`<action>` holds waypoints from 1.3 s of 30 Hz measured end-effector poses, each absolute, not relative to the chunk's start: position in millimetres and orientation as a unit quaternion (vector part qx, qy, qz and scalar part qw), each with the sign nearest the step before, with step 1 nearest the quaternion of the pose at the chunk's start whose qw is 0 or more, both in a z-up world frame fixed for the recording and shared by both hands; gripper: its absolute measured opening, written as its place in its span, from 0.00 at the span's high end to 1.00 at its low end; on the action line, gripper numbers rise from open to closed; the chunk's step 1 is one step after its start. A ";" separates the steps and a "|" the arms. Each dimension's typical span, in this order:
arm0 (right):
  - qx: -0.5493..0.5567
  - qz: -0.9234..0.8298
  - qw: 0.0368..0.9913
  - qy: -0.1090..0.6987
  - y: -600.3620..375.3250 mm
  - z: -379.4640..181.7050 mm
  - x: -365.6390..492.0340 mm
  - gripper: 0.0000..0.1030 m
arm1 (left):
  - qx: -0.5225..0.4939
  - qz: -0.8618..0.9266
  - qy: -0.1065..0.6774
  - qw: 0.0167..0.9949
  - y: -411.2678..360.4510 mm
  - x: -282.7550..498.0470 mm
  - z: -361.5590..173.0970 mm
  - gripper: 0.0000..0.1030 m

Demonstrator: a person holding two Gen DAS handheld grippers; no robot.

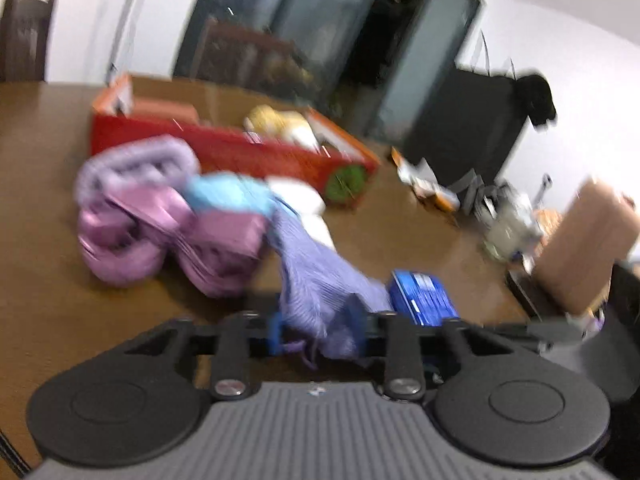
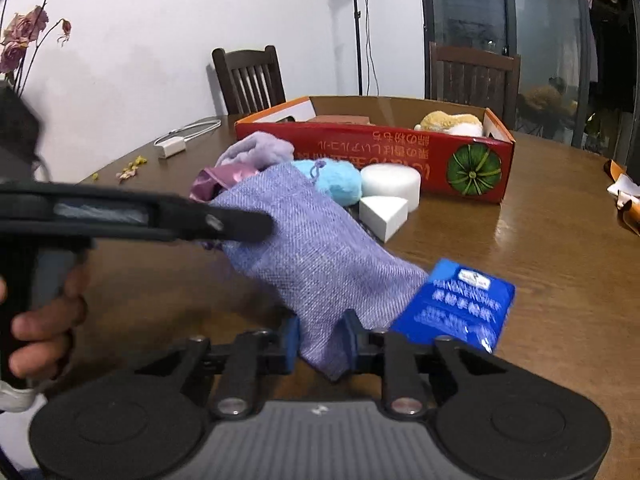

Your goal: Organize soft objects

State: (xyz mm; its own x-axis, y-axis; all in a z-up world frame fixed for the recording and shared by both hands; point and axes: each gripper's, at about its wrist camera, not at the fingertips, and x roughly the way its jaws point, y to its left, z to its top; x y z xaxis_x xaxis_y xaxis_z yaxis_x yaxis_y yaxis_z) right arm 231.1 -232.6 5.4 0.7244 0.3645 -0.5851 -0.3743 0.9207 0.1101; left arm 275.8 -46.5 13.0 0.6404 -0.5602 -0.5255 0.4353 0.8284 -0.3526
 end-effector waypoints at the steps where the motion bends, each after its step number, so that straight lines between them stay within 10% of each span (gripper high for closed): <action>1: -0.011 0.200 0.927 0.318 -234.2 7.1 227.2 0.79 | -0.092 -0.275 0.332 0.898 -49.0 271.0 11.0 0.86; 9: 0.053 0.199 0.923 0.324 -259.9 12.7 216.6 0.51 | -0.118 -0.283 0.351 0.885 -18.0 225.2 10.1 0.88; 12: 0.090 0.208 0.917 0.329 -259.7 9.7 225.2 0.49 | -0.096 -0.254 0.336 0.902 -10.9 218.7 10.8 0.59; 21: 0.170 0.217 0.904 0.326 -250.3 5.1 253.4 0.45 | -0.162 -0.218 0.336 0.902 17.3 234.8 8.1 0.51; 26: 0.094 0.202 0.922 0.316 -227.1 0.1 249.6 0.83 | -0.155 -0.225 0.335 0.902 15.9 242.4 3.0 0.86; 39: 0.052 0.201 0.949 0.236 -224.3 35.7 240.2 0.98 | -0.156 -0.275 0.277 0.907 12.9 257.9 46.5 0.91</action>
